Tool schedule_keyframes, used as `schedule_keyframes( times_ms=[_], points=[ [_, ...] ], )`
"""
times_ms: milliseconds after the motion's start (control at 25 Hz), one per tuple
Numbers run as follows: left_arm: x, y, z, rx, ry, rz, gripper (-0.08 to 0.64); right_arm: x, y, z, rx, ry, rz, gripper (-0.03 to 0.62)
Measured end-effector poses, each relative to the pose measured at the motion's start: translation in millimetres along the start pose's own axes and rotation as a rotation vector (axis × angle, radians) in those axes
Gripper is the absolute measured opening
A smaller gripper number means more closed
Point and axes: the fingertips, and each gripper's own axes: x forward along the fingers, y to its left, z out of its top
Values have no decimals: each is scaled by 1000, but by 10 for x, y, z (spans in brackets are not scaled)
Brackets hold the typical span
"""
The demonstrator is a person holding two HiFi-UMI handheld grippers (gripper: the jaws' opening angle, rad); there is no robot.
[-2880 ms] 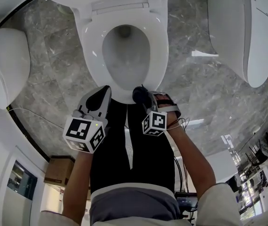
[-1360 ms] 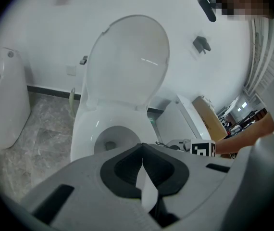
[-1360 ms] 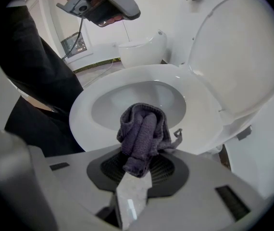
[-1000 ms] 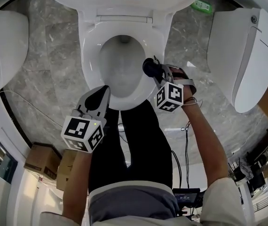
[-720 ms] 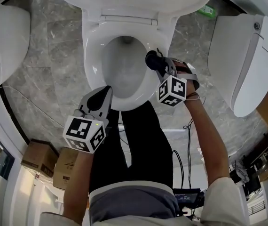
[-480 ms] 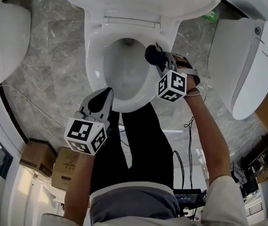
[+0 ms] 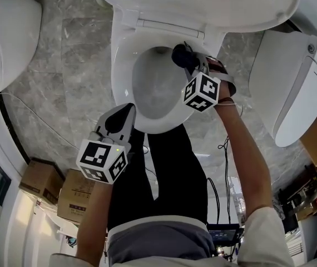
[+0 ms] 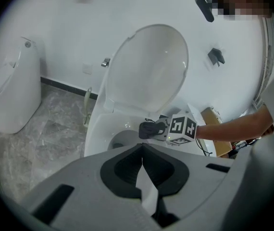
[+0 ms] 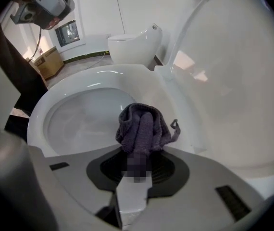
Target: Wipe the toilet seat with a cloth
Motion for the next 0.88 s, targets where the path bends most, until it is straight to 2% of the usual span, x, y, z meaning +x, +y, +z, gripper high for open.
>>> schedule_keyframes(
  times_ms=[280,680,800,880],
  points=[
    [-88,174,17,-52,-12,-5,9,156,-31,209,7,18,-13,94],
    [-210,384,18,-66,-16,-18,9,259,-25,383,107,31,-18,93],
    [-262,419,18,-41,-9,-18,9,230,-4,423,170,21,-13,93],
    [-289,424,12,20,4,-10,9,195,2,442,238,7,-5,92]
  ],
)
